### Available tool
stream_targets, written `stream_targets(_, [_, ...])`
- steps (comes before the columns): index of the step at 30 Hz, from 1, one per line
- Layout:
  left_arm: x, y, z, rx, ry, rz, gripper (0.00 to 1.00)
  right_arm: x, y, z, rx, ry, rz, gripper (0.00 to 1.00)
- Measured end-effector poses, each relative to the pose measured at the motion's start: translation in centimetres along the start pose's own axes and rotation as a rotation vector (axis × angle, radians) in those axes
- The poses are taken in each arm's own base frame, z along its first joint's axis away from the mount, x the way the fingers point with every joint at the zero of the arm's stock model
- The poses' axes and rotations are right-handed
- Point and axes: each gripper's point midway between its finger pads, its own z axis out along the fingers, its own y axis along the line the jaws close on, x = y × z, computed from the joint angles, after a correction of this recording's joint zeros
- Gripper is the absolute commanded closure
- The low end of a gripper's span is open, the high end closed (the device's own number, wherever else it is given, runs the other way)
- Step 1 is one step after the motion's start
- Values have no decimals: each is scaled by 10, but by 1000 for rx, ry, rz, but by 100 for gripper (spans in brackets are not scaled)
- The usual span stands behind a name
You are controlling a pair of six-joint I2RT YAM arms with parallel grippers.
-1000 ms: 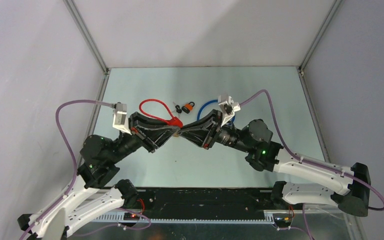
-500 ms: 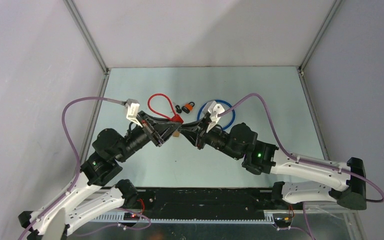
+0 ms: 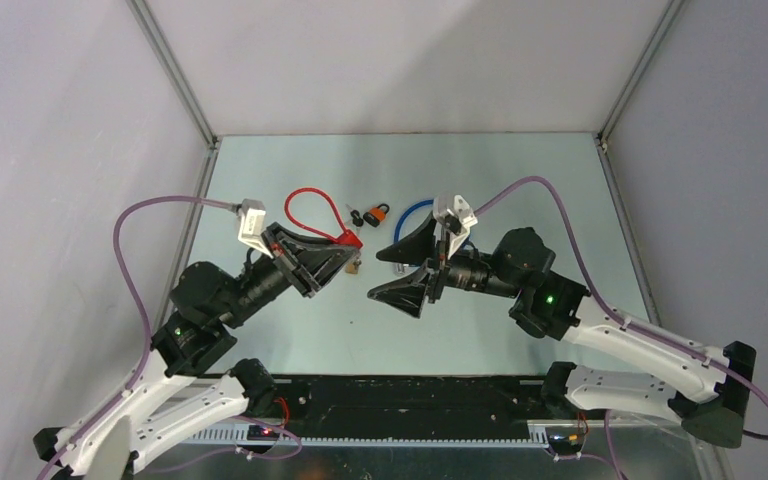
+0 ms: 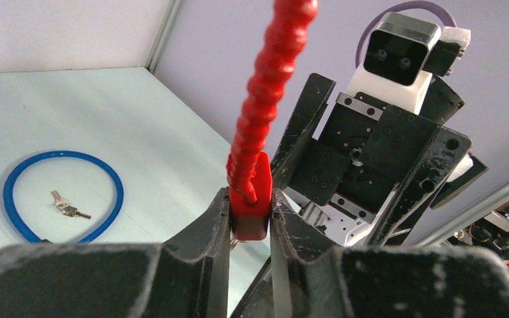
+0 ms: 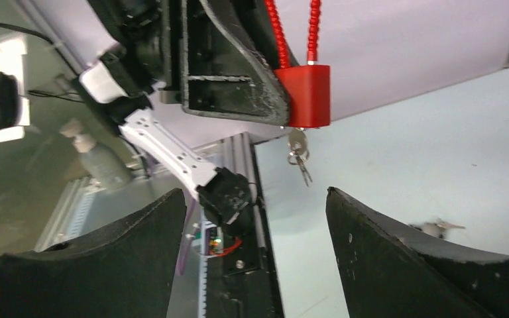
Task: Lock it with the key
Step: Lock the lock.
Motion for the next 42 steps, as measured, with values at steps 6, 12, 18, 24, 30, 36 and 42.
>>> stream_targets(6, [3,-7,-1,36,21,-19,100,-3,5,-6,-76,-23,90,27])
stream_targets(12, [9,-24,-2,129,63,-25,100,-7,7,-1,-117,-59,175,37])
stream_targets(18, [14,-34,-1,189,90,-23,100,-10,10,6,-158,-80,198,53])
stream_targets(24, [14,-38,-2,211,98,-28,100,-11,12,10,-188,-91,201,60])
stream_targets(30, [10,-41,-2,217,86,-26,100,-11,13,12,-198,-95,214,67])
stream_targets(36, [7,-43,-2,223,75,-23,100,-11,13,14,-200,-96,228,78])
stream_targets(42, [6,-43,-2,221,75,-24,100,-11,13,14,-201,-97,238,97])
